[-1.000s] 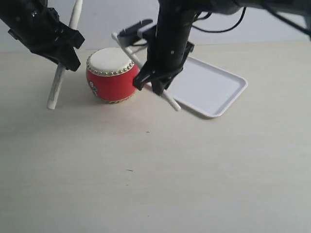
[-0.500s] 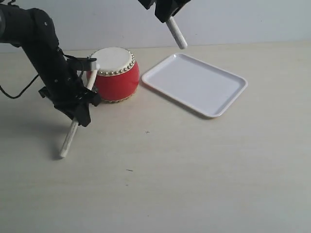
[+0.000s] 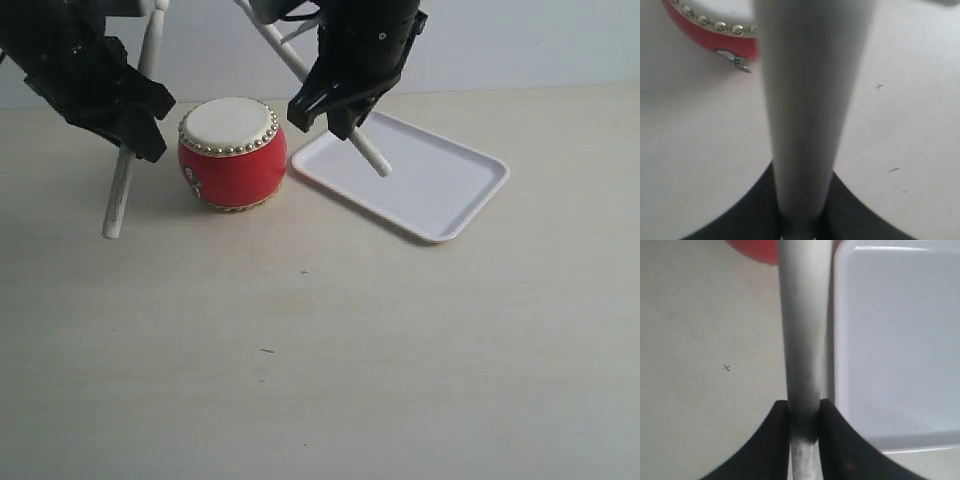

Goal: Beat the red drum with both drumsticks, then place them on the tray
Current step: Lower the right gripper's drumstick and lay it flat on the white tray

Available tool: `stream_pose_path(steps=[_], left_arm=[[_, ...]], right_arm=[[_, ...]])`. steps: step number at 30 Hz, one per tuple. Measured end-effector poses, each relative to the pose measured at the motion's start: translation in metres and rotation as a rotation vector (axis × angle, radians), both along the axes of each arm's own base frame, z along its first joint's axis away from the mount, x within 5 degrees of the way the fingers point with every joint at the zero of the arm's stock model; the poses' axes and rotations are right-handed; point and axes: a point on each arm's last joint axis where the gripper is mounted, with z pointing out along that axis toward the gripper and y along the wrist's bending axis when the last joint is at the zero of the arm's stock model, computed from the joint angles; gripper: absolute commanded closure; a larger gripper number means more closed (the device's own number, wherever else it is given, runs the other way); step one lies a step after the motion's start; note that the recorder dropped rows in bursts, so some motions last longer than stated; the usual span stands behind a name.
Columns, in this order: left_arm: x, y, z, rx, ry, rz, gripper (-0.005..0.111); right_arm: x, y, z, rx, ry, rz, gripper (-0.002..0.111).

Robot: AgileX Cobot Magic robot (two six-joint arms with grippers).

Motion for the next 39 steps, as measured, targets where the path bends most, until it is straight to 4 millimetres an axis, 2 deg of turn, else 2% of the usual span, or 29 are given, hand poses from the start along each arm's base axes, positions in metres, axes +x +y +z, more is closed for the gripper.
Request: stream_pose_path(steps=[2, 5, 7, 8, 12, 16, 21, 24, 28, 30, 32, 35, 39], left_arm=[[-0.010, 0.003, 0.001, -0.012, -0.041, -0.005, 0.107], [-0.025, 0.007, -0.002, -0.028, -0.097, -0.020, 0.107], [-0.033, 0.009, -0.004, -0.033, -0.131, -0.027, 0.107], [-0.039, 0.012, -0.003, -0.038, -0.174, -0.023, 0.107], [-0.041, 0.013, 0.009, -0.077, -0.286, 0.003, 0.107], [-0.038, 0.012, 0.008, -0.104, -0.331, 0.027, 0.107], [-0.038, 0.009, 0.006, -0.139, -0.340, 0.019, 0.107], [-0.038, 0.006, 0.008, -0.171, -0.348, 0.009, 0.107], [-0.038, 0.005, 0.008, -0.181, -0.353, -0.003, 0.107], [-0.038, 0.005, 0.008, -0.181, -0.355, -0.005, 0.107], [-0.038, 0.005, 0.008, -0.183, -0.354, -0.004, 0.107], [-0.038, 0.005, 0.009, -0.185, -0.361, 0.000, 0.107], [-0.037, 0.005, 0.009, -0.184, -0.368, 0.001, 0.107]], right_arm=[[0.002, -0.003, -0.003, -0.019, 0.003, -0.004, 0.108], [0.009, -0.017, 0.000, -0.023, 0.005, -0.033, 0.108], [0.017, -0.034, 0.003, -0.028, 0.003, -0.072, 0.108], [0.026, -0.054, 0.005, -0.035, 0.000, -0.113, 0.108], [0.044, -0.100, 0.005, -0.023, 0.017, -0.181, 0.108], [0.051, -0.105, -0.005, -0.020, 0.030, -0.120, 0.108], [0.066, -0.100, -0.034, -0.027, 0.007, -0.067, 0.108], [0.084, -0.096, -0.063, -0.066, 0.025, -0.047, 0.108], [0.102, -0.092, -0.080, -0.094, 0.049, -0.043, 0.108], [0.116, -0.092, -0.092, -0.100, 0.055, -0.050, 0.108], [0.128, -0.095, -0.095, -0.091, 0.029, -0.064, 0.108], [0.146, -0.108, -0.109, -0.082, 0.007, -0.099, 0.108], [0.152, -0.124, -0.133, -0.100, 0.052, -0.126, 0.108]])
